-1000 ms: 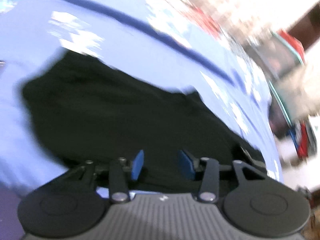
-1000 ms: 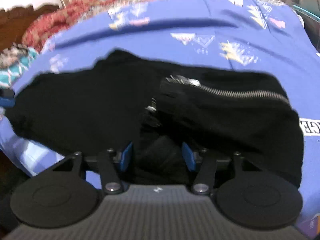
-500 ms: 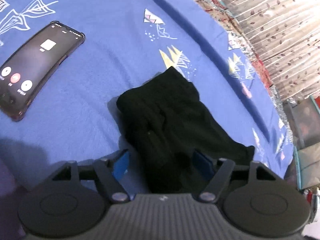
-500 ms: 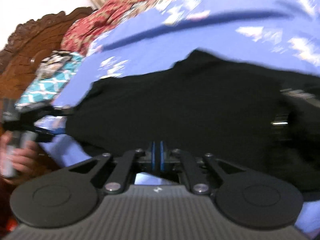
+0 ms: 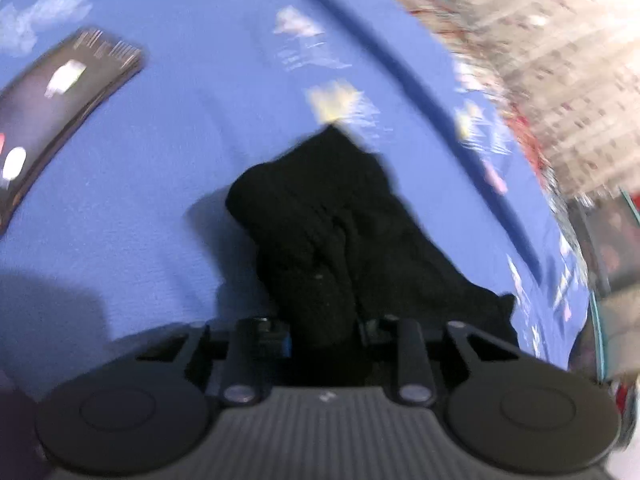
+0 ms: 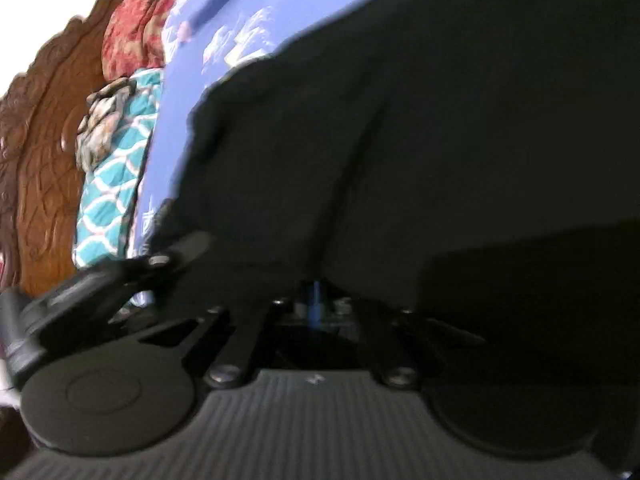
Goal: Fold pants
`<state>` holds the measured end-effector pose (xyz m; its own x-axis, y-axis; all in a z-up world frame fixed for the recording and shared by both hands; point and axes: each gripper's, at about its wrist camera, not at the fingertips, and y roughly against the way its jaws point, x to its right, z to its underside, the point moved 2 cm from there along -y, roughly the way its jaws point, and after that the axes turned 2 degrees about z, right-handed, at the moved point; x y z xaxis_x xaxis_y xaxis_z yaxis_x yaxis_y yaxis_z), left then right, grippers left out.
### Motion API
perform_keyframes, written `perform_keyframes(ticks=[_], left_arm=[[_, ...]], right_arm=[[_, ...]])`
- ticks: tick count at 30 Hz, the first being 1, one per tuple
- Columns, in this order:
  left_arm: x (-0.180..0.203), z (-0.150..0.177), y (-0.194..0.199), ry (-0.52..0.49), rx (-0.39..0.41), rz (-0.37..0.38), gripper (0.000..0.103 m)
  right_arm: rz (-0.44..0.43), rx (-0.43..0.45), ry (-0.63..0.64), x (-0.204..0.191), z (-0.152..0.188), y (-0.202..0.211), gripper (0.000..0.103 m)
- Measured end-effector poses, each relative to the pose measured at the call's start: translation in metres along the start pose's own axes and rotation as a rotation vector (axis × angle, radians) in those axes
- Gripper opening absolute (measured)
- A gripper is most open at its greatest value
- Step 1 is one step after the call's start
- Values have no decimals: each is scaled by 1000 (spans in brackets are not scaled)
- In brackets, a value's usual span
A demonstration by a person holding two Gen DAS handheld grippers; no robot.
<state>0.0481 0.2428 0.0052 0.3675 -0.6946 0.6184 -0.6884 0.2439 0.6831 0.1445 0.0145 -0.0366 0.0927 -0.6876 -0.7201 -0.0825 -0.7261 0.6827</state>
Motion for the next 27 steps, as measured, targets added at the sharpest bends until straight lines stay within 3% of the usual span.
perform_keyframes(ticks=[3,5,11,14,17,19,20,24,27], left_arm=[[51,16,11,-253,63,2,24],[85,32,12,-408,87,17,24],[160,96,-14,-776,33,37,24],[178,128,-35,-921,-13,5,35],[181,147,-37,-991,-37,-6,47],[181,149,-28,-1005,-42,15,53],[179,149,-22,-1008,-45,30,58],[165,144,10,-982,-33,84,60],[152,125,28,-867,-1,75,60]], right_arm=[[-45,-5,-56,4,-1,12,1],[-55,32,-71,7,-1,29,7],[-51,294,-144,45,-1,119,9],[-45,438,-161,63,3,155,10],[-27,510,-129,67,8,174,23],[-24,526,-101,66,11,176,57],[-25,534,-86,64,12,176,63],[6,498,7,52,3,157,74],[112,532,113,40,5,151,74]])
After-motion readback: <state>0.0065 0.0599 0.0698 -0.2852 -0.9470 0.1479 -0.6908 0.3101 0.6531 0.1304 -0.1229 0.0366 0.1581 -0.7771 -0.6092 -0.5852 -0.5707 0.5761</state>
